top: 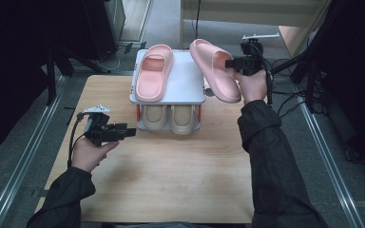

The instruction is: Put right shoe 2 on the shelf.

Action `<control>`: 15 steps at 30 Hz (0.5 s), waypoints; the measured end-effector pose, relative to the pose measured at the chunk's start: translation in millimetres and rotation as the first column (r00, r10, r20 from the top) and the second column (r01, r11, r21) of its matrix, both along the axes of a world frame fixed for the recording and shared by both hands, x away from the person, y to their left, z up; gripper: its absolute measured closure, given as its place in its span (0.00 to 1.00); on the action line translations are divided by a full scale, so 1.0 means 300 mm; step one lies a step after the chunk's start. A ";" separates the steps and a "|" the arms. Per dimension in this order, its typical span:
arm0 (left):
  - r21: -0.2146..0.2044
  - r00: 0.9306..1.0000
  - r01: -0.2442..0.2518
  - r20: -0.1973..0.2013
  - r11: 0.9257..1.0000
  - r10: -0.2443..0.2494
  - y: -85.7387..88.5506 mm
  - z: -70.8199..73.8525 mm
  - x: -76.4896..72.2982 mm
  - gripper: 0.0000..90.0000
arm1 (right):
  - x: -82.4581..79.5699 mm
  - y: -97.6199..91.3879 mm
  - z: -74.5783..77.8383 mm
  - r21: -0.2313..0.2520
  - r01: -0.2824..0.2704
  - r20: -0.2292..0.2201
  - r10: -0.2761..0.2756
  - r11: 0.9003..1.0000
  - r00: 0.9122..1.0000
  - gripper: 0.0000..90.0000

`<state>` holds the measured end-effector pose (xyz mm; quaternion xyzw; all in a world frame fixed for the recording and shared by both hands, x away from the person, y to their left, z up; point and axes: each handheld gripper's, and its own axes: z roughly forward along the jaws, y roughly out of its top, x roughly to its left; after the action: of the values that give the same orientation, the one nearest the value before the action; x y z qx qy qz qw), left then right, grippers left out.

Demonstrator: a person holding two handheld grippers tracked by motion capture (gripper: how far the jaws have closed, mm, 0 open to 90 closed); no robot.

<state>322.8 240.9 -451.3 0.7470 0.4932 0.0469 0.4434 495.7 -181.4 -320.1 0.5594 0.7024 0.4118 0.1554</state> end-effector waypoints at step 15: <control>-0.001 1.000 0.009 0.010 1.000 -0.009 0.004 0.008 -0.003 0.48 | 0.072 0.159 -0.041 -0.056 0.050 -0.030 -0.051 0.997 0.998 0.92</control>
<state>321.9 242.0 -449.0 0.7486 0.4877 0.0485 0.4466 517.4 -133.6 -332.3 0.5787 0.7014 0.3797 0.1701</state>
